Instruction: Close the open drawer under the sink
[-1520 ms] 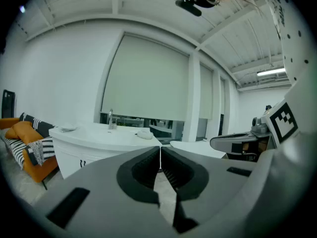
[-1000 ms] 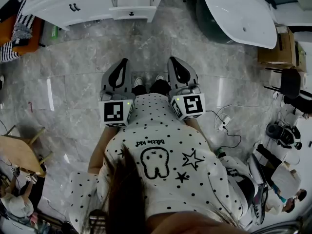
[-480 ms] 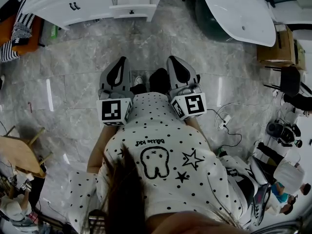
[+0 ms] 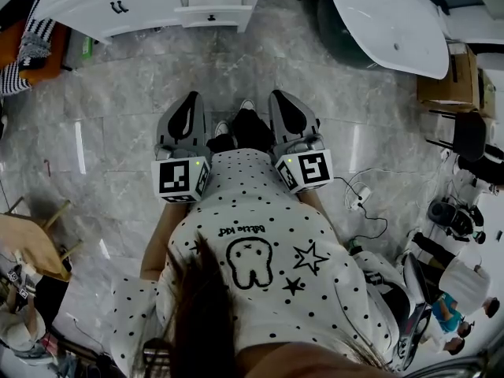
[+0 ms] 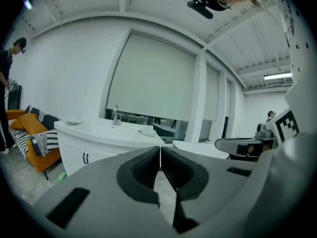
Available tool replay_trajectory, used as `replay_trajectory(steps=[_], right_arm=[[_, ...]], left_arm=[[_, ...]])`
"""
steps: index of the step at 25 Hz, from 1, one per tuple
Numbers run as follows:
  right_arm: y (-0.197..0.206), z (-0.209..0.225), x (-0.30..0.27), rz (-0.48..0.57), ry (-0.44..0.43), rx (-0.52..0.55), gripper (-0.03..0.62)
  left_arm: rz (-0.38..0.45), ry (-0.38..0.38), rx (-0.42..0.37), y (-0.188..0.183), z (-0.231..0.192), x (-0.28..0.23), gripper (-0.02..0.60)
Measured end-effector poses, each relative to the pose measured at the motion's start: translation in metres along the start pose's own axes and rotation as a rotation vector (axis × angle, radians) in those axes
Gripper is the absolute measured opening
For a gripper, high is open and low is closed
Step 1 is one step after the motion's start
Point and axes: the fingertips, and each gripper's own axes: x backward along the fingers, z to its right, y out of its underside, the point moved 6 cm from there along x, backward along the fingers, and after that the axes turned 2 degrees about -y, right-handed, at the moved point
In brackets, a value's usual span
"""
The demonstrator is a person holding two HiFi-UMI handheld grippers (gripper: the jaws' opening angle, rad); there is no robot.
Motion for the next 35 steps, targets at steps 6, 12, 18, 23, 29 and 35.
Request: replay_trajectory(steps=[6, 12, 18, 23, 29, 35], right_arm=[[-0.012, 0.031, -0.012, -0.009, -0.037, 0.012, 0.014], [-0.022, 0.066, -0.023, -0.014, -0.054, 0.021, 0.014], [-0.024, 0.092, -0.031, -0.021, -0.086, 0.029, 0.014], [-0.022, 0.115, -0.038, -0.034, -0.095, 0.029, 0.014], [-0.022, 0.126, -0.038, -0.036, -0.105, 0.054, 0.014], [-0.023, 0.137, -0.044, -0.03, -0.081, 0.06, 0.014]], left_arm=[[-0.012, -0.033, 0.009, -0.004, 0.015, -0.027, 0.012], [-0.01, -0.055, -0.004, -0.011, 0.032, -0.051, 0.012], [0.002, -0.093, 0.009, -0.013, 0.047, -0.071, 0.012], [-0.025, -0.091, -0.002, -0.006, 0.064, -0.087, 0.012], [0.008, -0.08, 0.022, -0.009, 0.075, -0.1, 0.012], [0.007, -0.048, 0.006, -0.011, 0.077, -0.117, 0.012]])
